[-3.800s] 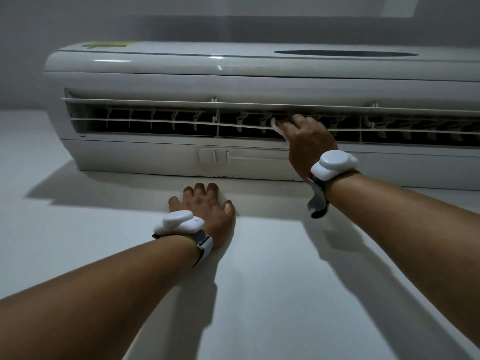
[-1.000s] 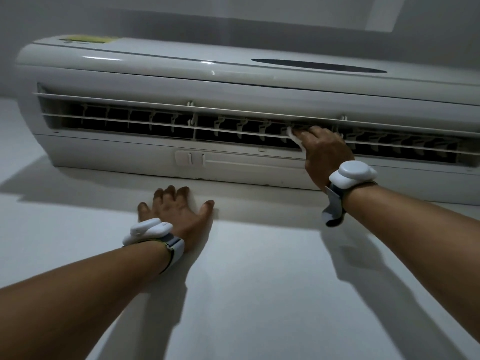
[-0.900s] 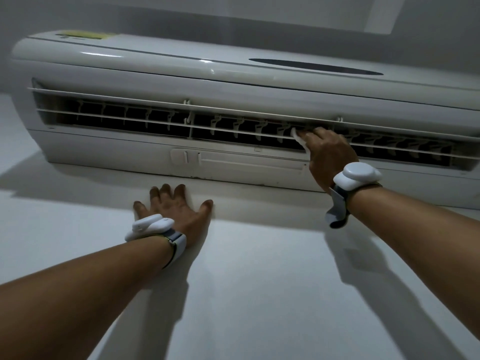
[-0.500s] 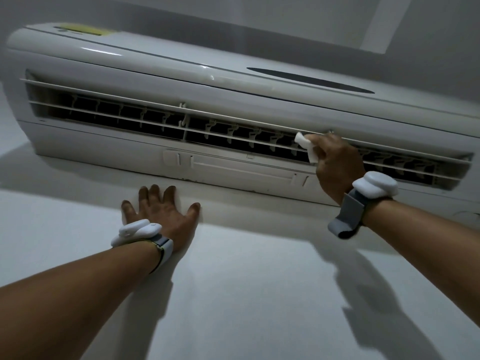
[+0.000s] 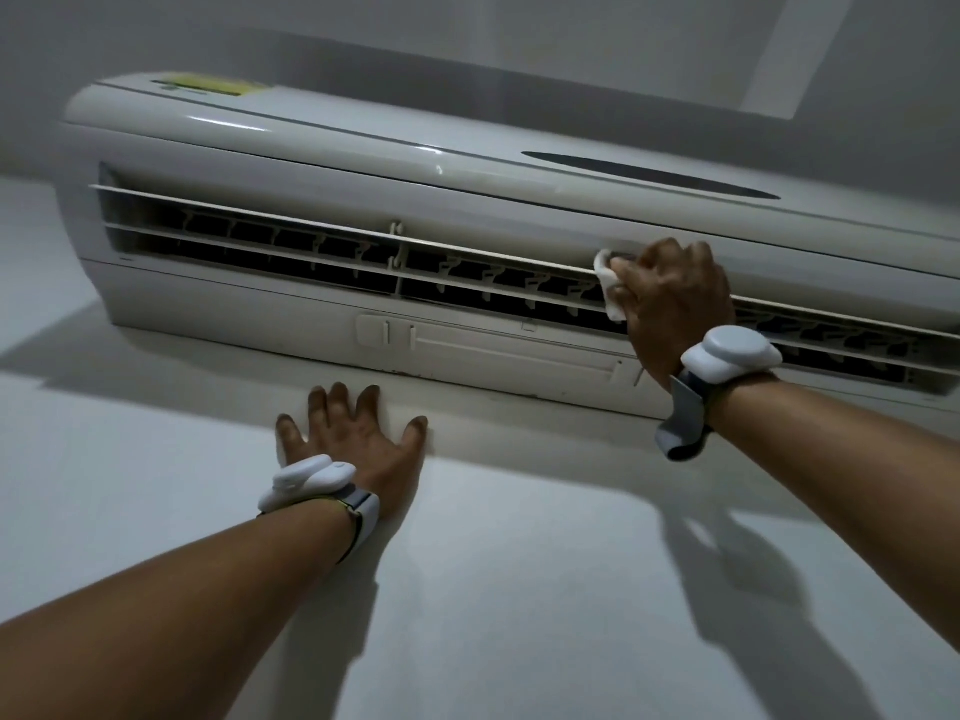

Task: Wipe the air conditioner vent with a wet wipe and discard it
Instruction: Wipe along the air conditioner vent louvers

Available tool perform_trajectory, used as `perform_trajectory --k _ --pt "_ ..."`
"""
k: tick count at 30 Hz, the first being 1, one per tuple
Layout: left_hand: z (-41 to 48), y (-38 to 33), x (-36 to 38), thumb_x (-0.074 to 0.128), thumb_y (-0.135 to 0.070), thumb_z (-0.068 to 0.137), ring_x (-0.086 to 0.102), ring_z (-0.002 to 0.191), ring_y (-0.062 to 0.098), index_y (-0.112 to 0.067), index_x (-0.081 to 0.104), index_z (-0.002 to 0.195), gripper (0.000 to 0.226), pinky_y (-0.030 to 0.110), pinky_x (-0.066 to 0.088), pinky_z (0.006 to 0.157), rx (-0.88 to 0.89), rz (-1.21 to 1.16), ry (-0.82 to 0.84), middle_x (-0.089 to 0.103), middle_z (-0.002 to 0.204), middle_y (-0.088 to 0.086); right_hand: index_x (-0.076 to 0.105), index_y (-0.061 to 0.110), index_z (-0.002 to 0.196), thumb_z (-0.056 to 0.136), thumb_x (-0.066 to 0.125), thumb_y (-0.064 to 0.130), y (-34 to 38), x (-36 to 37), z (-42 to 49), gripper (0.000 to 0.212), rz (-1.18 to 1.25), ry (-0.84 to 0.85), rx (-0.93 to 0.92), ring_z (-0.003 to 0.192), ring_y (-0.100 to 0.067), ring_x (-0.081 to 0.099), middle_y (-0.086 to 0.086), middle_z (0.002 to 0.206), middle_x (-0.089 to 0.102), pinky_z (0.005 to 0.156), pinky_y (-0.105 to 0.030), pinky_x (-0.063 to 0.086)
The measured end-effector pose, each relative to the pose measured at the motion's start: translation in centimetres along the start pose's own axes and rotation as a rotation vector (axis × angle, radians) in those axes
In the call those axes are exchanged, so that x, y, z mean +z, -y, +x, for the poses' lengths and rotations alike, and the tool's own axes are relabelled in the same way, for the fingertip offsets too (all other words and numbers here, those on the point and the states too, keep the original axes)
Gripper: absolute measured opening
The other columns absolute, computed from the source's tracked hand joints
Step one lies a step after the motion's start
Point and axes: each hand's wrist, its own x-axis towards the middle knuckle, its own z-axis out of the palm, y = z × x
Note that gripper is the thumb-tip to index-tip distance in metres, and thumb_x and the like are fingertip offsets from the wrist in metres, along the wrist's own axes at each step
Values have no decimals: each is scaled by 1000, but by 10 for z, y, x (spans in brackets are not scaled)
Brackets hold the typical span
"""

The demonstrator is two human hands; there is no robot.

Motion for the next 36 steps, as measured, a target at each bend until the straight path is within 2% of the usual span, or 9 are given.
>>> perform_trajectory --k 6,10,14,19,27,31,36 --pt "0 0 -2 22 -68 88 -4 148 21 -31 16 151 73 51 -4 116 -5 -9 8 5 162 1 52 6 125 98 34 18 11 1 -4 34 -93 46 7 102 -38 44 -22 114 54 82 -46 38" --pt "1 1 -2 22 -68 88 -7 148 21 -30 12 152 75 52 -6 116 -1 3 37 1 162 1 48 8 127 91 42 4 14 -1 -4 37 -109 124 45 106 -40 44 -20 121 49 83 -51 45" --pt "2 -1 -2 23 -67 88 -8 148 22 -30 11 152 75 52 -6 116 -6 -1 56 -1 162 1 53 14 121 91 43 5 12 -5 3 32 -69 144 24 88 -45 59 -15 119 52 72 -52 54" --pt "2 1 -5 23 -67 89 -10 148 23 -29 7 153 76 53 -7 116 9 4 78 -4 162 1 63 11 106 92 50 11 22 -2 13 20 9 66 54 76 -43 60 -15 106 59 69 -50 52" --pt "3 1 -4 22 -67 90 -11 148 23 -29 4 153 76 53 -9 116 10 15 99 -6 162 2 63 13 114 97 46 21 40 4 25 25 23 36 20 79 -40 61 -14 102 61 66 -39 51" --pt "3 3 0 21 -67 89 -12 147 23 -29 4 153 76 52 -10 115 20 6 93 -7 162 1 56 13 125 96 45 13 67 13 23 31 161 35 37 87 -42 60 -17 111 56 73 -43 53" --pt "2 6 1 19 -67 88 -11 148 21 -31 6 153 75 51 -10 116 30 11 65 -4 162 1 53 23 128 89 44 7 99 20 34 43 313 61 70 97 -40 58 -13 115 54 78 -38 48"
